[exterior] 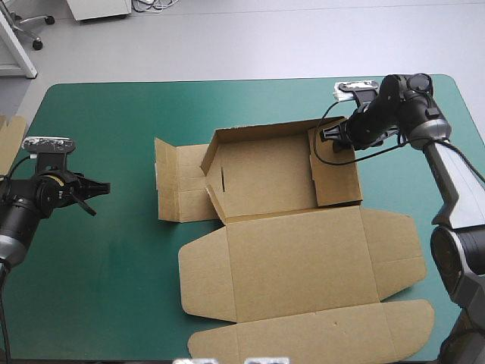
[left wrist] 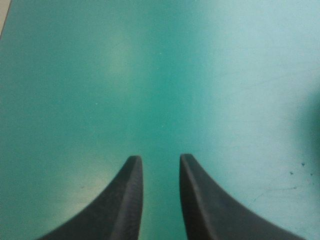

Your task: Fold the box

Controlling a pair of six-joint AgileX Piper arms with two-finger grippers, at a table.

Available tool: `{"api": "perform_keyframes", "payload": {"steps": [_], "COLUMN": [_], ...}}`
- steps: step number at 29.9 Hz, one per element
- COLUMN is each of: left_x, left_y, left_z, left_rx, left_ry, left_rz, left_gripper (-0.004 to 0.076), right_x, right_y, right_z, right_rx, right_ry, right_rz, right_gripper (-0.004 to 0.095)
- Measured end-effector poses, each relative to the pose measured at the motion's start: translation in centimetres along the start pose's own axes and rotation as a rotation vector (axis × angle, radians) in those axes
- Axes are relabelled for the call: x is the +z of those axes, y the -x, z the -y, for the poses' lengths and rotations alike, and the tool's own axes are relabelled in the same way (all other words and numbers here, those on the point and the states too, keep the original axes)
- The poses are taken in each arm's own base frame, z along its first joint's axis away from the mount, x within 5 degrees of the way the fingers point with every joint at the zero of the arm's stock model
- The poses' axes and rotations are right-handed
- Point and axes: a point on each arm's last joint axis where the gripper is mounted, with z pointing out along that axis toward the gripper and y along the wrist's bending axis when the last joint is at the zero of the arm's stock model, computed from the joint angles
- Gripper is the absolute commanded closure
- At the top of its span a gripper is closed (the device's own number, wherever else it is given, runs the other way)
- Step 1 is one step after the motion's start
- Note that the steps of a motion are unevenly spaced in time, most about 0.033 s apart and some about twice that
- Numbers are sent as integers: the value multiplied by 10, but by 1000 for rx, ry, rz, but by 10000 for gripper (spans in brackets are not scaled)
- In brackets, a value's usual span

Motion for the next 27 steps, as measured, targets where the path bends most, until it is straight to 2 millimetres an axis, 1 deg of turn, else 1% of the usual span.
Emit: {"api": "perform_keyframes", "payload": {"steps": [4, 5, 8, 11, 16, 19, 21, 24, 27], "left_x": [0, 0, 0, 0, 0, 0, 0, 0, 0], "left_y": [0, 0, -1, -1, -1, -1, -2, -2, -2], "left_z": [0, 0, 0, 0, 0, 0, 0, 0, 0], "left_rx": [3, 3, 3, 3, 3, 4, 4, 4, 2], "left_ry": [0, 0, 0, 0, 0, 0, 0, -1, -2], "left_rz": [-3, -3, -7, -11, -11, -16, -19, -22, -23], "left_gripper": [540, 540, 540, 540, 540, 540, 540, 540, 540], "right_x": [-13, -15, -30, -50, -95, -117, -126, -133, -130], "right_y": [7, 8, 7, 4, -5, -16, -28, -48, -68], "right_z": [-2, -2, -5, -8, -15, -19, -20, -21, -20], "right_rx": [-8, -8, -15, -24, -42, -48, -50, -52, -48], "right_ry": [0, 0, -2, -10, -19, -21, -27, -46, -61], "right_rz": [50, 55, 88, 130, 223, 269, 276, 287, 295], "right_gripper": [391, 393, 396, 396, 406, 426, 425, 425, 427]}}
